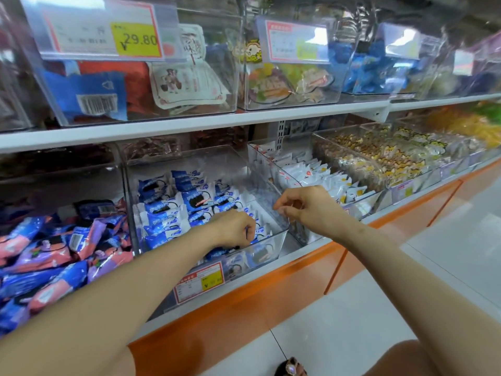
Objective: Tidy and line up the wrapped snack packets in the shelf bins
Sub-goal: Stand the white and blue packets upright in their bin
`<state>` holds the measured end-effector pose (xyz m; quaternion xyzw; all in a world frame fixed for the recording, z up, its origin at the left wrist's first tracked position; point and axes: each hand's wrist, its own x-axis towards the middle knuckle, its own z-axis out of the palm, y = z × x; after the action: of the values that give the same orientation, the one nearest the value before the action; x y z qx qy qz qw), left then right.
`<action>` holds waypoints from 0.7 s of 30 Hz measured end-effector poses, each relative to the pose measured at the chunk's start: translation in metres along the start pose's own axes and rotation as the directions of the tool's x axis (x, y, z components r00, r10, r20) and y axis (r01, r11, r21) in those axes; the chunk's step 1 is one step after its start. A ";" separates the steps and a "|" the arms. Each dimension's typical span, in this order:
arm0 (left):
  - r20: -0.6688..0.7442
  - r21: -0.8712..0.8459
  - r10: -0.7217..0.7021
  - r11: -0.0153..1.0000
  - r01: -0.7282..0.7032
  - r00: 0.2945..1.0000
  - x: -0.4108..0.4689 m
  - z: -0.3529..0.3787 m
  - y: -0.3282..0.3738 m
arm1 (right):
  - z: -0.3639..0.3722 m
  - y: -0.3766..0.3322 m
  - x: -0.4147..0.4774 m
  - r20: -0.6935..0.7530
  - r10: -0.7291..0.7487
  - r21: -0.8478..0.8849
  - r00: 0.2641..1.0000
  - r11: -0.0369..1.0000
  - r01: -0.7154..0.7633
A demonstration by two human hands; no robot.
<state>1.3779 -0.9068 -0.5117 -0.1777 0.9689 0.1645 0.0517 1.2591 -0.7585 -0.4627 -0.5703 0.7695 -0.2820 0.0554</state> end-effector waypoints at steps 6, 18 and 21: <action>0.048 -0.029 -0.015 0.999 0.016 0.999 0.001 -0.003 -0.005 | 0.000 0.005 0.000 -0.002 -0.002 0.002 1.000 1.000 0.002; -0.409 -0.238 -0.394 0.917 0.320 0.823 -0.046 -0.066 -0.060 | 0.005 0.001 0.011 0.030 -0.014 -0.107 0.999 0.994 0.017; -0.435 -0.280 -0.472 0.880 0.382 0.767 -0.056 -0.073 -0.068 | 0.007 -0.010 0.017 0.032 -0.058 -0.161 0.998 0.985 0.062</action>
<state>1.4517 -0.9733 -0.4551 -0.4336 0.8648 0.1821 -0.1758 1.2645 -0.7782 -0.4599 -0.5994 0.7716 -0.2126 0.0108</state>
